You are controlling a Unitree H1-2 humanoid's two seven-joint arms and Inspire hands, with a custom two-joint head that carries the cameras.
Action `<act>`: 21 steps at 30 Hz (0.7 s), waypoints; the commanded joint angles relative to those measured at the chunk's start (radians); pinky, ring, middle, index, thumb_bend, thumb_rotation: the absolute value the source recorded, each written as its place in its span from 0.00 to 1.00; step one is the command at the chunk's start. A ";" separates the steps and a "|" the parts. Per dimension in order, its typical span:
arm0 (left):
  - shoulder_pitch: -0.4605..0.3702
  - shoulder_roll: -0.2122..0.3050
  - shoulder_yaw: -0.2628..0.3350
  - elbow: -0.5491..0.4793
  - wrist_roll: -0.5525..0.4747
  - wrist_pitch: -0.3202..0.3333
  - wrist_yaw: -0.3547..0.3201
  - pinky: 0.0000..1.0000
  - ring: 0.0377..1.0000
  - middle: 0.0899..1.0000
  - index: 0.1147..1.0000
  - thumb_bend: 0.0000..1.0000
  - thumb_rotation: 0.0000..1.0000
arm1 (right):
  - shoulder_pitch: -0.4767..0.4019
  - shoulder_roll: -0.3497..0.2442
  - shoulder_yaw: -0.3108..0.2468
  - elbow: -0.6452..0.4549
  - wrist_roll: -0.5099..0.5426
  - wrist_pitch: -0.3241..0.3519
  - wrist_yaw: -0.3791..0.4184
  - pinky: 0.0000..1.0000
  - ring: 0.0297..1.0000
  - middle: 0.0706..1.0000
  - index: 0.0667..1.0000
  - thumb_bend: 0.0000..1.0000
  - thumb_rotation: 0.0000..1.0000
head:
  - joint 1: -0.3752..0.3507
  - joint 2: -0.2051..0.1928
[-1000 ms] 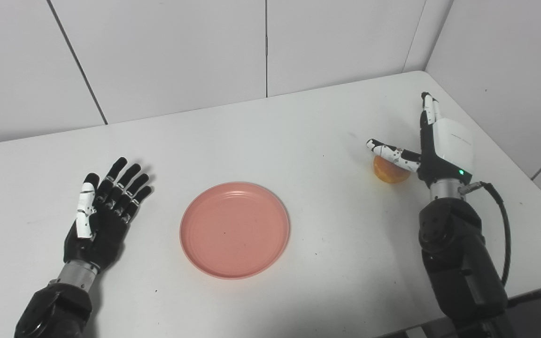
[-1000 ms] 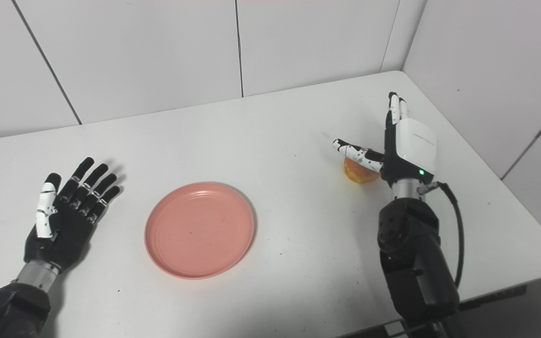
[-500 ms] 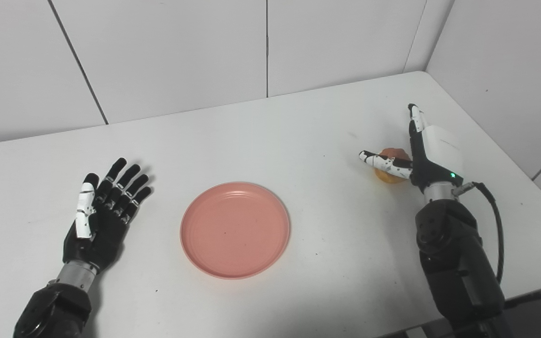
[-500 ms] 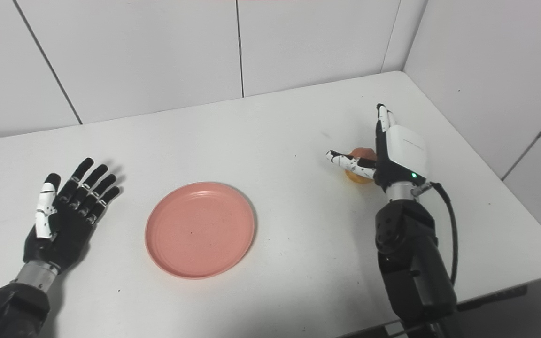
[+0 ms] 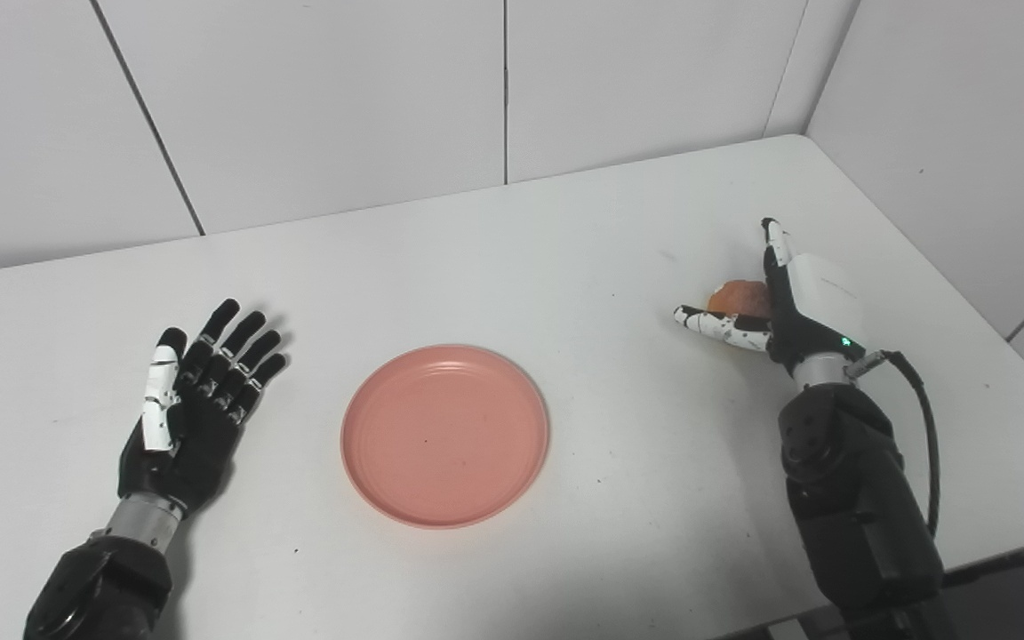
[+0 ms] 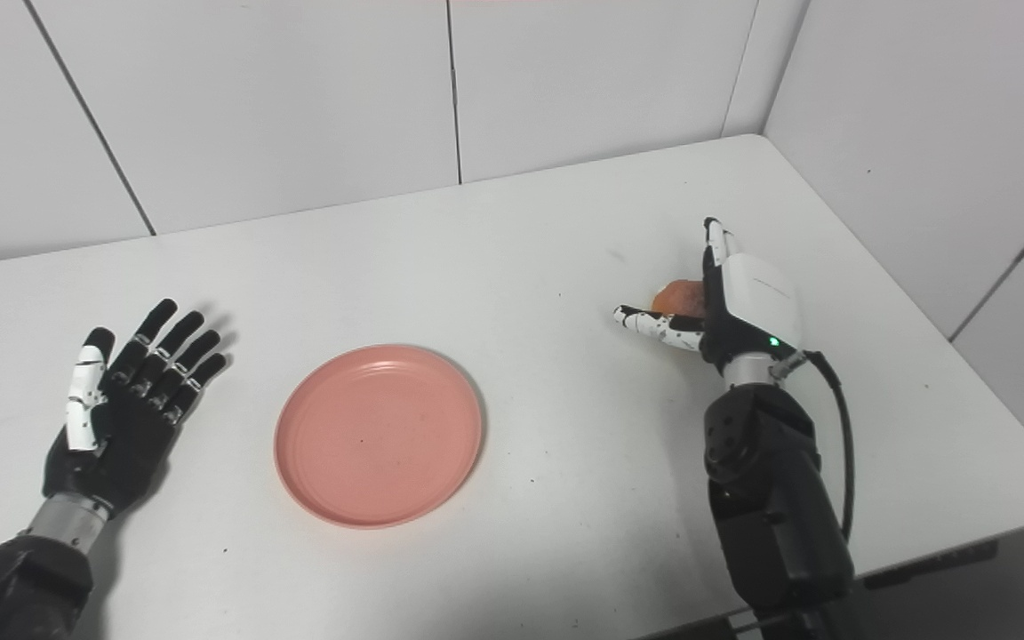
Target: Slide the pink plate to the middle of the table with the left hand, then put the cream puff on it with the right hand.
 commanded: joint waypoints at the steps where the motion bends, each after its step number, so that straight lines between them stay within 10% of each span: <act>1: 0.029 0.010 -0.005 0.004 0.017 0.055 0.025 0.90 0.89 0.90 0.91 0.43 1.00 | -0.034 -0.005 -0.018 -0.015 -0.020 0.005 0.000 0.77 0.92 0.97 1.00 1.00 0.61 | -0.001 0.003; 21: 0.032 0.009 -0.008 -0.010 0.015 0.058 0.022 0.91 0.90 0.91 0.91 0.44 1.00 | -0.039 -0.008 -0.026 0.022 -0.021 0.003 -0.009 0.71 0.85 0.91 0.93 0.98 0.49 | 0.006 0.015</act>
